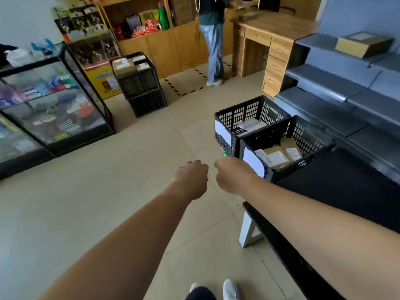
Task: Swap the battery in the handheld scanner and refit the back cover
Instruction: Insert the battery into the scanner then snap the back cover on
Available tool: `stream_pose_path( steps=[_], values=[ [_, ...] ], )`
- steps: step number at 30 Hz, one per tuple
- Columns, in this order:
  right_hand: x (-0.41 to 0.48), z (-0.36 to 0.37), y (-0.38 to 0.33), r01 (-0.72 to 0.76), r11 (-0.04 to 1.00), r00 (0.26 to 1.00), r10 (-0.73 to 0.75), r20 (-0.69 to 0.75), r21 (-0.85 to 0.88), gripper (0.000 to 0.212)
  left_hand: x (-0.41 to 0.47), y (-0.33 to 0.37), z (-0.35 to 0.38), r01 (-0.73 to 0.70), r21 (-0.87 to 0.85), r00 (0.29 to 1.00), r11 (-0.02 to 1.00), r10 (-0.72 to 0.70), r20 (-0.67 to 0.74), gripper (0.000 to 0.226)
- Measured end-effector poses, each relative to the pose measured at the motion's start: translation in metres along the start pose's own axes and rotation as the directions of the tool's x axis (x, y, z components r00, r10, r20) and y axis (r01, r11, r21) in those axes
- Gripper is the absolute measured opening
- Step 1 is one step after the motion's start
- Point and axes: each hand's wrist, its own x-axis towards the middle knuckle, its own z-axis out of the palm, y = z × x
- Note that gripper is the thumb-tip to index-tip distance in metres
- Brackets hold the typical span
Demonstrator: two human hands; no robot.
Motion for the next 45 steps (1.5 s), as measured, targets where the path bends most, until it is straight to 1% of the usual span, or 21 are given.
stream_pose_path(
  steps=[2,4,7,9,10,12,14,16,18,19,21,23,25,27,29,31,34,36,40,43,45],
  values=[
    [0.014,-0.001,0.027,-0.085,0.996,0.996,0.086,-0.012,0.037,0.025,0.042,0.013,-0.002,-0.085,0.011,0.996,0.996,0.085,0.034,0.038],
    [0.019,0.002,0.059,-0.190,0.980,0.982,0.191,-0.015,0.057,0.020,0.083,0.036,0.001,-0.195,0.010,0.979,0.981,0.194,0.064,0.039],
    [0.010,0.008,0.103,-0.410,0.904,0.910,0.414,-0.010,0.125,0.012,0.131,0.079,0.019,-0.361,-0.038,0.923,0.932,0.363,0.125,0.037],
    [-0.004,0.017,0.126,-0.562,0.801,0.820,0.573,0.010,0.206,0.011,0.155,0.108,0.034,-0.461,-0.106,0.862,0.881,0.473,0.179,0.038],
    [-0.013,0.024,0.135,-0.633,0.728,0.760,0.649,0.033,0.263,0.012,0.164,0.121,0.043,-0.507,-0.140,0.825,0.851,0.525,0.210,0.040],
    [-0.030,0.042,0.147,-0.748,0.549,0.625,0.772,0.115,0.374,0.024,0.178,0.143,0.061,-0.565,-0.201,0.750,0.800,0.599,0.279,0.039],
    [-0.043,0.065,0.150,-0.816,0.398,0.511,0.835,0.203,0.419,0.032,0.185,0.160,0.078,-0.586,-0.251,0.695,0.770,0.637,0.333,0.035],
    [-0.049,0.089,0.149,-0.844,0.293,0.440,0.858,0.266,0.449,0.033,0.188,0.168,0.097,-0.579,-0.294,0.666,0.761,0.649,0.368,0.032],
    [-0.045,0.112,0.147,-0.840,0.166,0.373,0.868,0.328,0.516,0.031,0.191,0.172,0.118,-0.541,-0.343,0.661,0.768,0.640,0.391,0.032],
    [-0.041,0.123,0.146,-0.826,0.097,0.345,0.866,0.362,0.555,0.024,0.192,0.172,0.128,-0.497,-0.379,0.672,0.780,0.623,0.401,0.031],
    [-0.028,0.144,0.145,-0.791,-0.041,0.297,0.847,0.442,0.611,0.006,0.196,0.172,0.148,-0.347,-0.463,0.718,0.816,0.548,0.428,0.032],
    [-0.011,0.162,0.147,-0.751,-0.152,0.262,0.825,0.501,0.642,0.016,0.204,0.172,0.169,-0.164,-0.533,0.768,0.830,0.446,0.459,0.035],
    [0.004,0.174,0.150,-0.697,-0.253,0.211,0.822,0.529,0.671,0.038,0.209,0.172,0.187,-0.007,-0.584,0.798,0.812,0.357,0.486,0.037],
    [0.013,0.182,0.154,-0.672,-0.318,0.151,0.825,0.544,0.669,0.047,0.210,0.172,0.199,0.073,-0.605,0.811,0.793,0.306,0.499,0.038],
    [0.016,0.189,0.160,-0.666,-0.353,0.112,0.824,0.555,0.658,0.049,0.208,0.173,0.204,0.104,-0.640,0.821,0.761,0.297,0.487,0.033],
    [0.019,0.194,0.165,-0.668,-0.359,0.103,0.823,0.559,0.652,0.048,0.206,0.175,0.206,0.145,-0.681,0.820,0.718,0.299,0.489,0.029],
    [0.024,0.198,0.168,-0.650,-0.388,0.092,0.814,0.574,0.654,0.037,0.205,0.177,0.208,0.182,-0.699,0.793,0.691,0.317,0.520,0.025],
    [0.029,0.199,0.170,-0.623,-0.438,0.057,0.801,0.596,0.648,0.033,0.204,0.180,0.208,0.220,-0.700,0.786,0.679,0.303,0.540,0.021],
    [0.033,0.197,0.169,-0.516,-0.520,-0.019,0.801,0.598,0.681,0.045,0.207,0.187,0.207,0.416,-0.706,0.780,0.573,0.175,0.601,0.018],
    [0.029,0.195,0.166,-0.448,-0.493,-0.010,0.837,0.548,0.745,0.049,0.204,0.186,0.207,0.439,-0.713,0.793,0.546,0.137,0.594,0.010],
    [0.019,0.192,0.165,-0.440,-0.435,0.013,0.871,0.490,0.785,0.044,0.198,0.188,0.204,0.428,-0.732,0.808,0.530,0.138,0.572,0.018]
  ],
)
